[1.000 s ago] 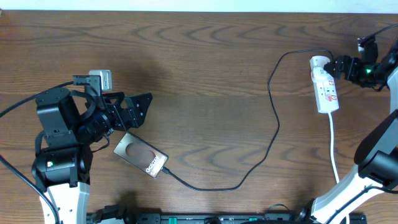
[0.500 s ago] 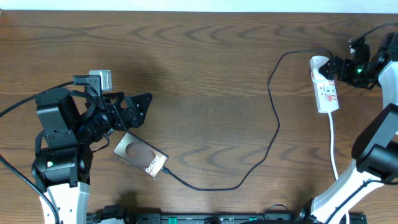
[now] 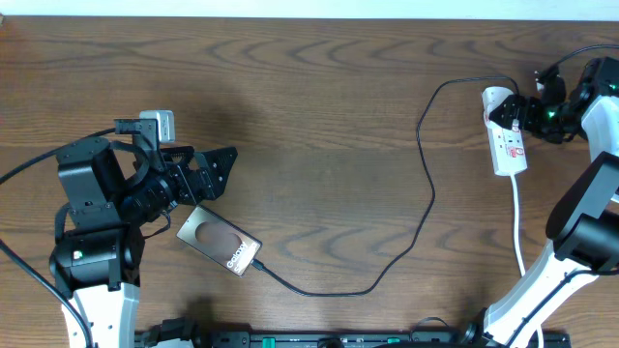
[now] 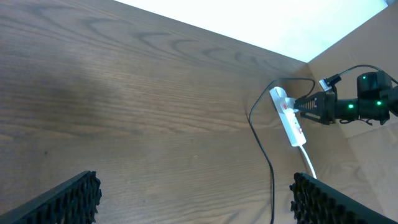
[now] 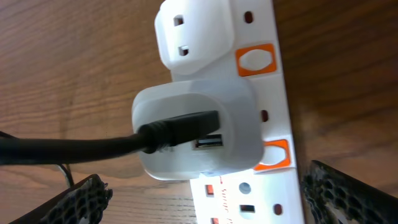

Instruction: Plug charger to phone and switch on socket

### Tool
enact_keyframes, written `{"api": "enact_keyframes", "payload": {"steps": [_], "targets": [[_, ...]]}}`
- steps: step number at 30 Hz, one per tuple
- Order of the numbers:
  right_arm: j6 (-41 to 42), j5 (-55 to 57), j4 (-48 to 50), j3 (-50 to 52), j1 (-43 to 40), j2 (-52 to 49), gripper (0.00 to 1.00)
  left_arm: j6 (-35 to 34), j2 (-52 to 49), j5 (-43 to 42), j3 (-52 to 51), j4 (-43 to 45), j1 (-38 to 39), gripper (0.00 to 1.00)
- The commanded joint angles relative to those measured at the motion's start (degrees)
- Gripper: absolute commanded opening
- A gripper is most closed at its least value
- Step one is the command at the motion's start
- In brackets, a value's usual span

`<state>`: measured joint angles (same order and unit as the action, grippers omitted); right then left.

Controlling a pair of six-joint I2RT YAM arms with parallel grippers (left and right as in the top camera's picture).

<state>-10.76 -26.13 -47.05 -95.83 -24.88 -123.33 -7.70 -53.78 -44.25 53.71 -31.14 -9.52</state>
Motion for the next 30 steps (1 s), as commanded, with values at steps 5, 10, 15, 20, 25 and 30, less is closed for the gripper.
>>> {"api": "enact_keyframes", "payload": {"steps": [5, 10, 15, 20, 25, 30], "targets": [[0.4, -2.8, 0.0, -0.9, 2.5, -3.1, 0.99, -0.3, 0.3, 1.9, 0.9, -0.3, 0.2, 0.96], [0.4, -2.5, 0.3, -0.9, 3.1, -3.3, 0.99, -0.3, 0.3, 1.9, 0.9, -0.3, 0.2, 0.96], [0.4, -2.3, 0.3, -0.9, 3.0, -3.3, 0.99, -0.3, 0.3, 1.9, 0.9, -0.3, 0.2, 0.96], [0.5, -2.7, 0.0, -0.9, 3.2, -3.3, 0.99, -0.3, 0.3, 1.9, 0.9, -0.3, 0.2, 0.96], [1.5, -3.4, -0.5, -0.9, 3.2, -3.3, 0.99, -0.3, 0.3, 1.9, 0.9, -0.3, 0.2, 0.96], [1.5, -6.1, -0.7, -0.8, 3.2, -3.3, 0.99, -0.3, 0.3, 1.9, 0.9, -1.1, 0.2, 0.96]]}}
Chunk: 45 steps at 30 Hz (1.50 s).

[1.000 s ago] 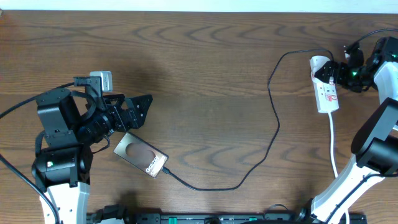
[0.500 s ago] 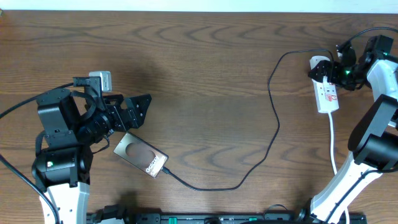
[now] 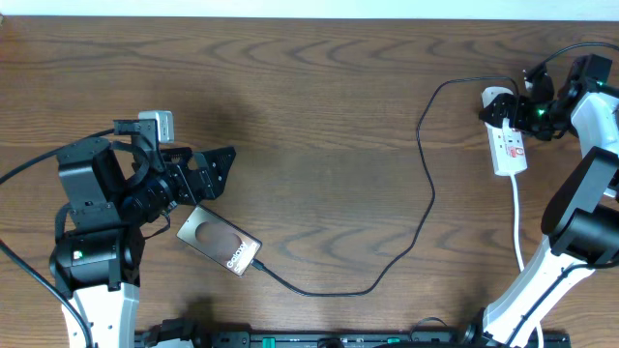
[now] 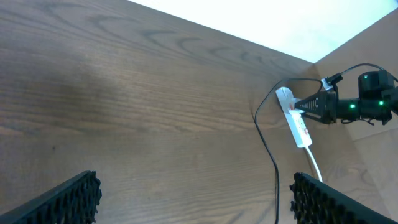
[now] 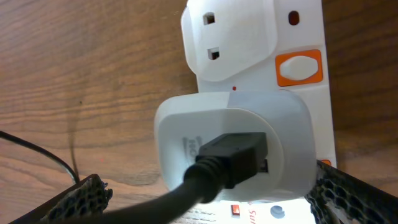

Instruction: Plug charger to phone and switch on socket

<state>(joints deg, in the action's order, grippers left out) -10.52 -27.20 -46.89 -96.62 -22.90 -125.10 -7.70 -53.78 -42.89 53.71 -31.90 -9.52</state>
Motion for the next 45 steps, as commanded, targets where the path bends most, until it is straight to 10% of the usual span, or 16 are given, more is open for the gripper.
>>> {"api": "enact_keyframes", "payload": {"steps": [1, 45], "targets": [[1.3, -5.2, -0.9, 0.0, 1.2, -1.6, 0.99, -0.3, 0.3, 0.5, 0.9, -0.6, 0.2, 0.96], [3.7, -3.9, 2.1, 4.4, 1.2, -1.6, 0.99, -0.3, 0.3, 0.6, 0.9, -1.9, 0.2, 0.96]]}}
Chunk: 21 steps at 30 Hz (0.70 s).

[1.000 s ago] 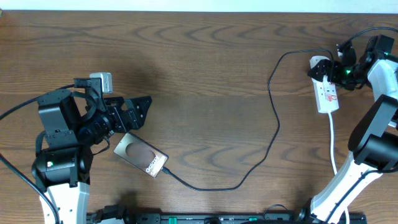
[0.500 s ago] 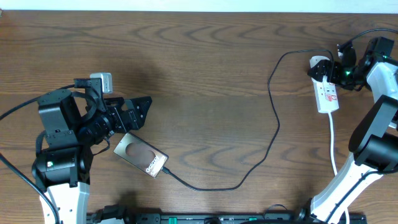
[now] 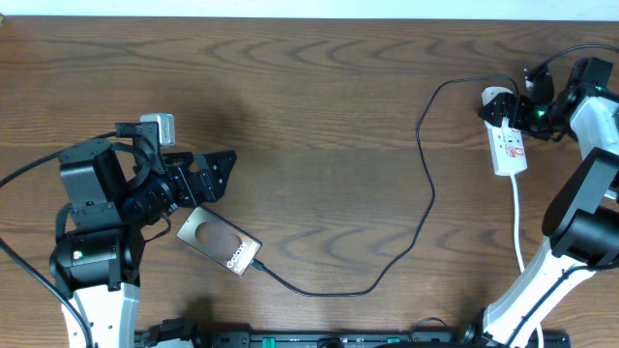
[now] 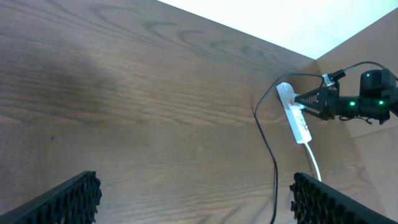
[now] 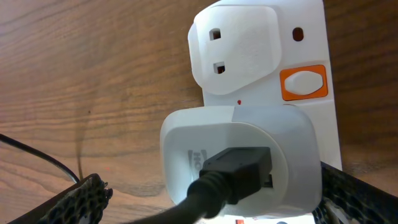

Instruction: Plug charger to phone and switch on socket

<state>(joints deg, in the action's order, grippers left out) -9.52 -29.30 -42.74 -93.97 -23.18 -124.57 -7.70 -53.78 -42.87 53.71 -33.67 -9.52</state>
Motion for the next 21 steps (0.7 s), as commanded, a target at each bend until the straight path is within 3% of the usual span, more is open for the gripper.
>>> {"api": "enact_keyframes", "payload": {"steps": [1, 21], "targets": [[2.7, -1.6, -2.3, 1.4, 1.4, -2.1, 0.99, -0.3, 0.3, 0.5, 0.9, -0.1, 0.2, 0.96], [3.3, 0.7, -5.3, -3.5, 1.1, -2.1, 0.99, -0.3, 0.3, 0.6, 0.9, -0.4, 0.2, 0.96]]}}
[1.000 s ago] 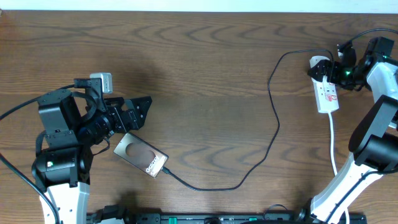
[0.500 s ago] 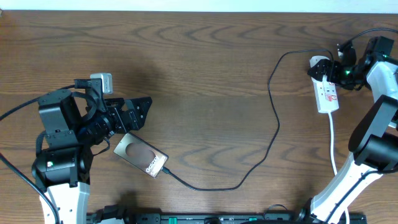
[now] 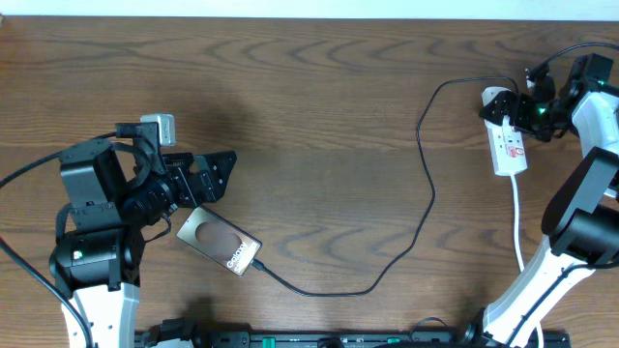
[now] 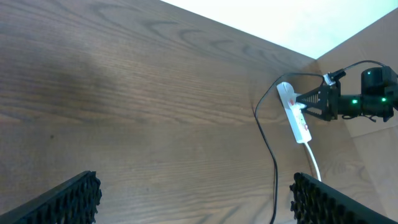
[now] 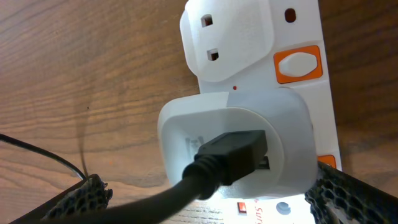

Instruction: Plug charger to phone and switch on socket

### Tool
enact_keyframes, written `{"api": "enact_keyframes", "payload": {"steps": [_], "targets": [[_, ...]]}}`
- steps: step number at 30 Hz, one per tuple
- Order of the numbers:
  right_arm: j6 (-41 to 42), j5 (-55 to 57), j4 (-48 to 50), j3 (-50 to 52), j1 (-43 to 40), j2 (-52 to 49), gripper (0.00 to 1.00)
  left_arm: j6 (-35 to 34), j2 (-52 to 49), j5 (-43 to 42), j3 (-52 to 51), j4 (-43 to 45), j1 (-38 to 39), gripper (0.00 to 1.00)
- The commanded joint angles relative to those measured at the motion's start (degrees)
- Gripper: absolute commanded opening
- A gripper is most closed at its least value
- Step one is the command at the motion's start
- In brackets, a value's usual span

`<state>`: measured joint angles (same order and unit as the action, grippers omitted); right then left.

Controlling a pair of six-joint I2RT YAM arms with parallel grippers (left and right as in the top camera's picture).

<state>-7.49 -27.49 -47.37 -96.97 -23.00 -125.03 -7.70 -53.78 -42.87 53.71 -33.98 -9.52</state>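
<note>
The phone (image 3: 219, 242) lies flat at the front left with the black charger cable (image 3: 427, 184) plugged into its lower right end. The cable runs up to a white adapter (image 5: 233, 149) seated in the white power strip (image 3: 505, 135). An orange switch (image 5: 300, 63) sits beside the empty socket, and another orange switch (image 5: 326, 163) shows at the adapter's right edge. My right gripper (image 5: 208, 190) is open, its fingers either side of the adapter. My left gripper (image 3: 208, 174) hangs open just above the phone, holding nothing, and its camera looks across at the power strip (image 4: 295, 118).
The strip's white lead (image 3: 517, 227) runs down the right side towards the front edge. The cable's loop (image 3: 338, 290) lies on the wood between phone and strip. My right arm's base (image 3: 580, 232) stands at the right edge.
My right gripper has shifted slightly over the adapter, so a second orange switch now shows at the adapter's right edge. The left arm, phone and cable are unchanged.
At first my right gripper was beside the strip, seeing the adapter side-on with two orange switches. Then it stood at the strip's far end, open around the adapter, and has stayed there with small shifts. The cable was in the phone throughout, the left gripper open above it.
</note>
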Motion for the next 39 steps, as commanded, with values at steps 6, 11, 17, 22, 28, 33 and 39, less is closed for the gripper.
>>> {"api": "enact_keyframes", "payload": {"steps": [6, 11, 17, 22, 28, 33, 39], "targets": [[1.3, -1.1, -1.0, -0.5, 0.9, -1.6, 0.99, -0.3, 0.3, 2.3, 0.9, -1.0, 0.2, 0.96], [1.3, -1.2, -1.3, -0.5, 1.0, -1.6, 0.99, -0.3, 0.3, 2.3, 0.9, -1.3, 0.2, 0.96], [1.3, -3.6, -1.5, -0.5, 1.1, -1.6, 0.99, -0.3, 0.3, 2.3, 0.9, -1.4, 0.2, 0.96], [1.2, -3.5, -1.3, -0.5, 1.4, -1.6, 0.99, -0.3, 0.3, 2.2, 0.9, -1.6, 0.2, 0.96], [0.6, -2.8, -0.2, -0.5, 1.4, -1.6, 0.99, -0.3, 0.3, 2.2, 0.9, -1.8, 0.2, 0.96], [0.6, 1.0, 0.9, -0.5, 1.4, -1.6, 0.99, -0.3, 0.3, 2.3, 0.9, -1.8, 0.2, 0.96], [0.6, 1.0, 0.7, -0.5, 1.4, -1.6, 0.99, -0.3, 0.3, 2.3, 0.9, -1.8, 0.2, 0.96]]}}
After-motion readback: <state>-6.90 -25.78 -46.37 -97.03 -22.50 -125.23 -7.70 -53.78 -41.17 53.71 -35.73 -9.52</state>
